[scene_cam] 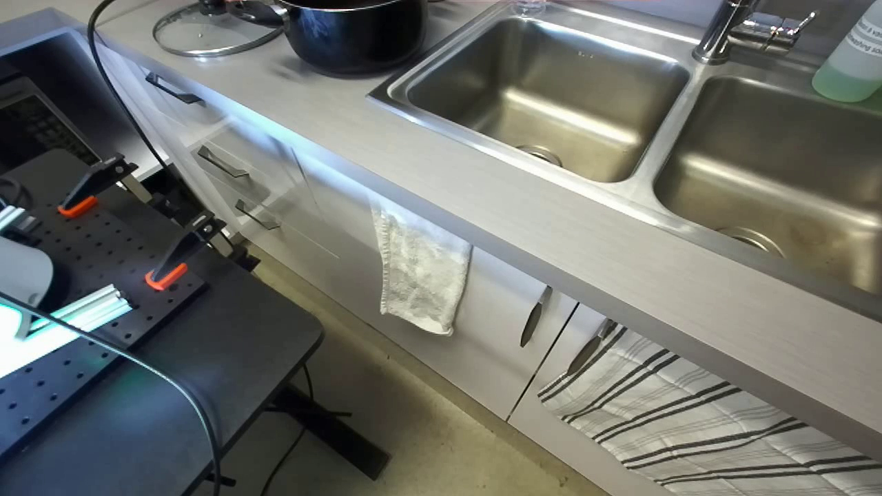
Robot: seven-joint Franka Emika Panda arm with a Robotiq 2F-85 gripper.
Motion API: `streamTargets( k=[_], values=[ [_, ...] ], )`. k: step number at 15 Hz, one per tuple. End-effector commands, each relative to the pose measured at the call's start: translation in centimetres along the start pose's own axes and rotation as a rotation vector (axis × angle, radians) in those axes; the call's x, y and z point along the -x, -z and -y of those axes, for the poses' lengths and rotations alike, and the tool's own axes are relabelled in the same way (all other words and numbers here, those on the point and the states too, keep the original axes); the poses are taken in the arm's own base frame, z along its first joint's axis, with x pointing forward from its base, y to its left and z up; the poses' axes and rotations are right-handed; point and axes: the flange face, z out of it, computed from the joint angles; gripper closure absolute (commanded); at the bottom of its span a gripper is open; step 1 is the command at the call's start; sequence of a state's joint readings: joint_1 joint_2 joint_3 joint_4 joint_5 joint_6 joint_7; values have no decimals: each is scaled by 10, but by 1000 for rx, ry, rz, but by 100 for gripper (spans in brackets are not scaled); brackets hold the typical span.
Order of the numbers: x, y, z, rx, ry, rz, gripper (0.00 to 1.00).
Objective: Put the lid on the pot
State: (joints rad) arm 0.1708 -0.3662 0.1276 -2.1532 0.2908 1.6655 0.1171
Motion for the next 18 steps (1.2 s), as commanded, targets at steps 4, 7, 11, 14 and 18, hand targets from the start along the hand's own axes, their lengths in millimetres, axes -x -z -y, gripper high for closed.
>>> streamTargets(
  k=[4, 7, 11, 14, 18],
  values=[
    [-17, -50, -6, 162, 61, -99, 0],
    [-34, -80, -11, 219, 96, -128, 0],
    [-63, -121, -16, 258, 126, -136, 0],
    [-86, -151, -19, 268, 146, -127, 0],
    [-114, -195, -17, 288, 169, -94, 0]
  ],
)
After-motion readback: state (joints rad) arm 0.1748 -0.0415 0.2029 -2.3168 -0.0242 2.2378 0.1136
